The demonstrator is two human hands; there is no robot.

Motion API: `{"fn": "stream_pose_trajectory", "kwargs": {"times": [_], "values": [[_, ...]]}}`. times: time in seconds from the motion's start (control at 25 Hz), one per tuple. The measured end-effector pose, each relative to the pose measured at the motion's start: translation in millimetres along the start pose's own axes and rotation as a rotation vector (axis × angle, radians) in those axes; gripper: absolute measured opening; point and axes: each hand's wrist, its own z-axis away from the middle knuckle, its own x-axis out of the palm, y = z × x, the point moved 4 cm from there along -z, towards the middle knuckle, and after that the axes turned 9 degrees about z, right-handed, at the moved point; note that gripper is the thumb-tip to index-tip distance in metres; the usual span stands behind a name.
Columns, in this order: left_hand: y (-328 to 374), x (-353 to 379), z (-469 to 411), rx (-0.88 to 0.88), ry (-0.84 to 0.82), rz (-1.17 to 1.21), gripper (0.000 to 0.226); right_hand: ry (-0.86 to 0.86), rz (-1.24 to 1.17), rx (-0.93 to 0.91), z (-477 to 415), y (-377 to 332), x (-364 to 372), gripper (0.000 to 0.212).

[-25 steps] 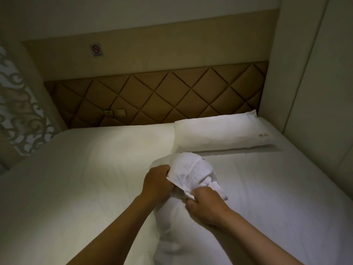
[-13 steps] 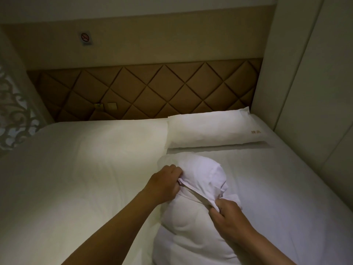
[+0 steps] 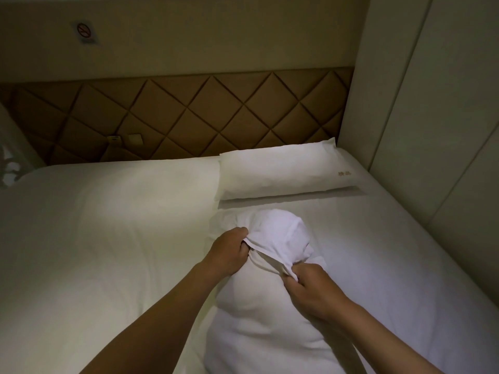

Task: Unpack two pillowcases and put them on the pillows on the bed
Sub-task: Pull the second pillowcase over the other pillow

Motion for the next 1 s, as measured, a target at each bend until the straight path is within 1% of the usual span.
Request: {"fn": "stream_pose_trajectory", "kwargs": {"times": [0.08, 0.12, 0.2, 0.24, 0.28, 0.32, 0.36, 0.4, 0.44, 0.48, 0.52, 0.56, 0.6, 0.64, 0.68, 0.72, 0.8, 0.84, 0.88, 0.92, 1.0], "values": [[3.8, -2.8, 2.3, -0.027, 0.094, 0.049, 0.033, -0.002, 0.151, 0.023, -5.4, 0.9, -9.4, 0.040], [7.9, -3.0, 4.5, -0.028, 0.113, 0.063, 0.035, -0.015, 0.256, 0.048, -7.9, 2.1, -16.0, 0.037], [17.0, -2.1, 10.1, 0.010, 0.122, 0.073, 0.034, -0.062, 0.425, 0.104, -12.5, 4.1, -33.9, 0.029], [20.4, -0.4, 13.5, 0.042, 0.119, 0.063, 0.032, -0.068, 0.458, 0.117, -14.8, 3.6, -44.6, 0.024], [23.2, 2.2, 17.3, 0.067, 0.106, 0.044, 0.030, -0.028, 0.459, 0.120, -15.9, -0.3, -57.4, 0.020], [24.4, 6.0, 21.0, 0.081, 0.093, 0.029, 0.028, 0.072, 0.423, 0.104, -17.6, -8.2, -69.2, 0.021], [24.9, 9.6, 23.4, 0.087, 0.084, 0.009, 0.028, 0.204, 0.350, 0.044, -19.5, -19.9, -77.7, 0.022], [24.7, 12.9, 24.4, 0.084, 0.081, -0.018, 0.028, 0.331, 0.259, -0.079, -23.0, -34.8, -81.0, 0.021], [25.9, 14.3, 24.1, 0.076, 0.075, -0.043, 0.027, 0.380, 0.207, -0.216, -27.4, -50.4, -78.0, 0.021], [27.1, 14.6, 22.9, 0.063, 0.055, -0.054, 0.024, 0.332, 0.192, -0.326, -33.1, -63.2, -68.3, 0.023], [28.2, 13.4, 22.2, 0.045, 0.024, -0.053, 0.018, 0.200, 0.198, -0.362, -39.6, -71.6, -53.3, 0.025], [27.3, 11.7, 21.5, 0.029, -0.007, -0.050, 0.012, 0.042, 0.226, -0.340, -46.1, -75.0, -37.3, 0.023], [25.4, 8.9, 22.1, 0.019, -0.033, -0.046, 0.010, -0.080, 0.287, -0.306, -52.0, -73.9, -23.7, 0.021], [22.8, 6.4, 23.3, 0.010, -0.055, -0.030, 0.015, -0.137, 0.355, -0.292, -56.0, -70.8, -13.4, 0.022], [20.0, 4.5, 25.5, 0.003, -0.073, -0.003, 0.021, -0.151, 0.432, -0.287, -56.6, -66.8, -5.4, 0.023], [16.6, 3.3, 27.5, 0.001, -0.089, 0.028, 0.025, -0.130, 0.500, -0.292, -56.5, -64.0, 0.0, 0.022], [14.1, 2.8, 28.7, 0.021, -0.148, 0.058, 0.025, -0.042, 0.542, -0.322, -49.6, -63.2, 2.7, 0.018], [13.2, 3.5, 28.0, 0.040, -0.189, 0.037, 0.024, -0.009, 0.501, -0.346, -44.1, -63.3, 2.0, 0.014], [11.1, 4.1, 27.8, 0.059, -0.228, -0.001, 0.024, 0.006, 0.444, -0.365, -38.6, -62.2, 0.5, 0.016], [8.6, 4.0, 28.0, 0.084, -0.246, -0.056, 0.026, -0.002, 0.394, -0.372, -34.0, -59.1, -1.4, 0.022], [1.2, 4.5, 27.8, 0.154, -0.227, -0.214, 0.030, -0.068, 0.352, -0.382, -25.2, -49.9, -4.0, 0.029]]}}
